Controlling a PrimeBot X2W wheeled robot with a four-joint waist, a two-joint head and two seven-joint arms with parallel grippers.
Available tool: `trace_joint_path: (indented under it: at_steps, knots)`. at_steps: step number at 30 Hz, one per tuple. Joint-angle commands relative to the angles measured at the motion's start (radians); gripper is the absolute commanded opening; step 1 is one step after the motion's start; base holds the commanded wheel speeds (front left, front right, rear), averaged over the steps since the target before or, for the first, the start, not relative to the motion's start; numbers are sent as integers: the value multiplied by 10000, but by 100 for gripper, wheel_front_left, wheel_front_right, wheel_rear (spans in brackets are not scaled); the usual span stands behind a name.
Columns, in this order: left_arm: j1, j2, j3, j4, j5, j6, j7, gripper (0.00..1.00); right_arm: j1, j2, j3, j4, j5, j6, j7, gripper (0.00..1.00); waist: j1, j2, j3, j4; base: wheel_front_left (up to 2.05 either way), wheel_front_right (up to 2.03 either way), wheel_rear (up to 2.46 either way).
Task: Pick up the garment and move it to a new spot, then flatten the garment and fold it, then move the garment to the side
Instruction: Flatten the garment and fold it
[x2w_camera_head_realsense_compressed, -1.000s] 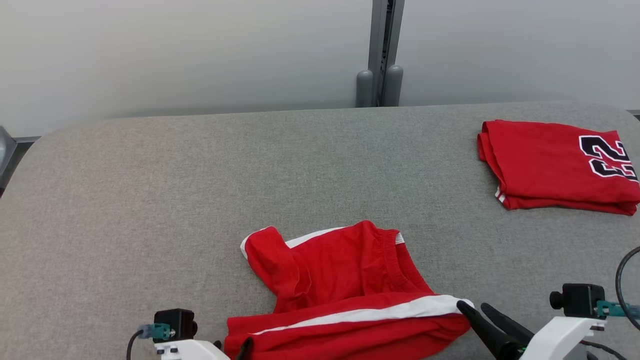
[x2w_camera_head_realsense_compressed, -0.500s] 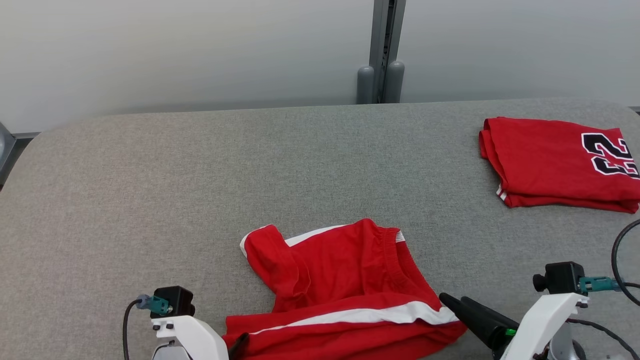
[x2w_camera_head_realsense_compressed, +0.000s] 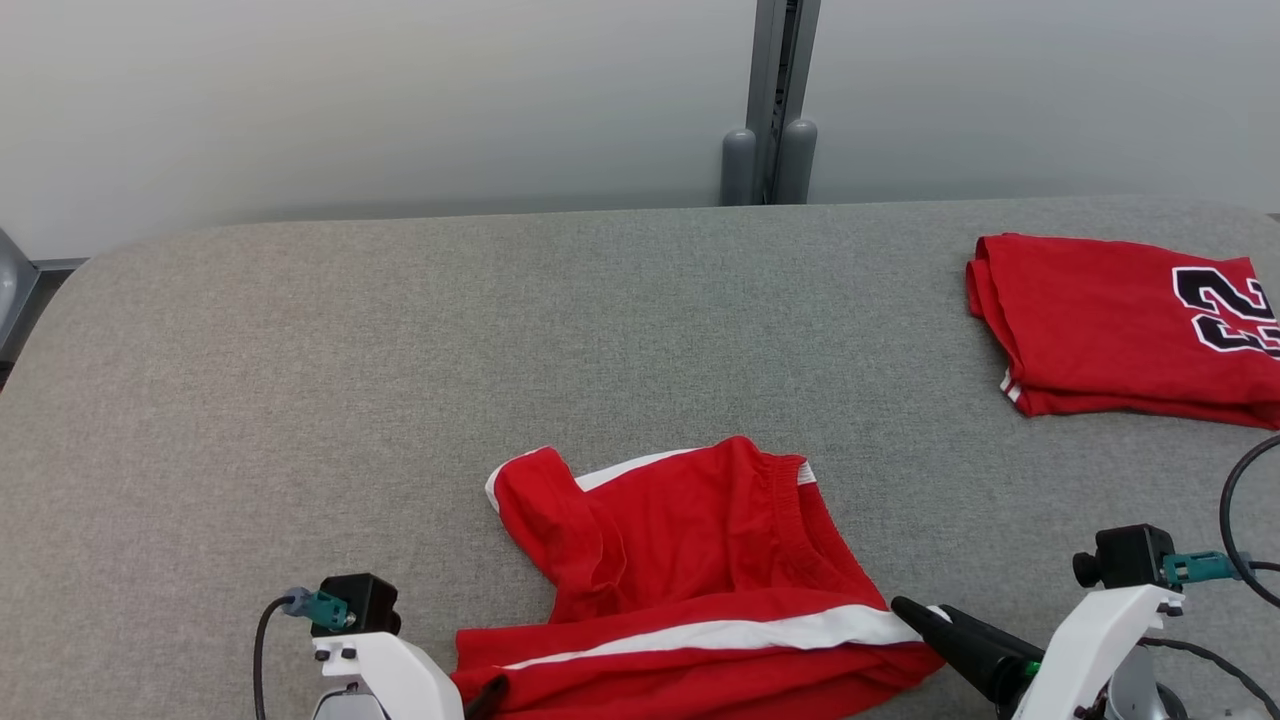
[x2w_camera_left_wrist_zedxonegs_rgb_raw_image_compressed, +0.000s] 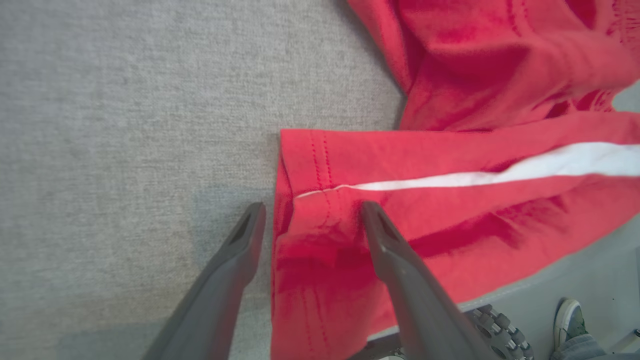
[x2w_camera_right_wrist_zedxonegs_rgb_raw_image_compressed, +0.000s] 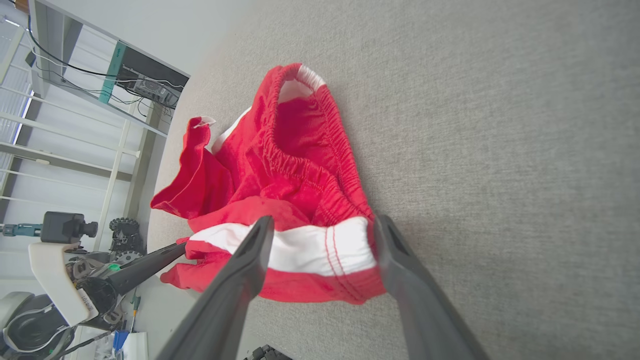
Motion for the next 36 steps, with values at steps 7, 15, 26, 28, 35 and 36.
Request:
trace_joint_path:
  at_steps: [7, 15, 26, 28, 35, 36]
  knots:
    - [99, 61, -19, -6, -85, -22, -29, 100, 246, -3, -157, -162, -153, 9, 399, 100, 0, 0, -38, -44, 0, 0, 0]
    - [70, 69, -105, 16, -158, -105, 9, 100, 226, 75, -140, -181, -344, 9, 525, 88, 0, 0, -69, -63, 0, 0, 0]
    - [21, 59, -161, 45, -211, -236, -225, 0, 253, 72, -32, -233, -348, 9, 474, 0, 0, 0, -141, -32, 0, 0, 0]
    - [25, 67, -172, 12, -246, -301, -244, 0, 287, 58, -15, -269, -309, 9, 442, 0, 0, 0, -155, -30, 0, 0, 0]
    - [-10, 108, 11, -372, -363, -377, -526, 0, 315, 7, -9, -416, -125, 9, 208, 0, 0, 0, -129, 5, 0, 0, 0]
    - [16, 108, 21, -465, -383, -414, -540, 0, 320, 1, -26, -468, -88, 9, 165, 0, 0, 0, -135, 12, 0, 0, 0]
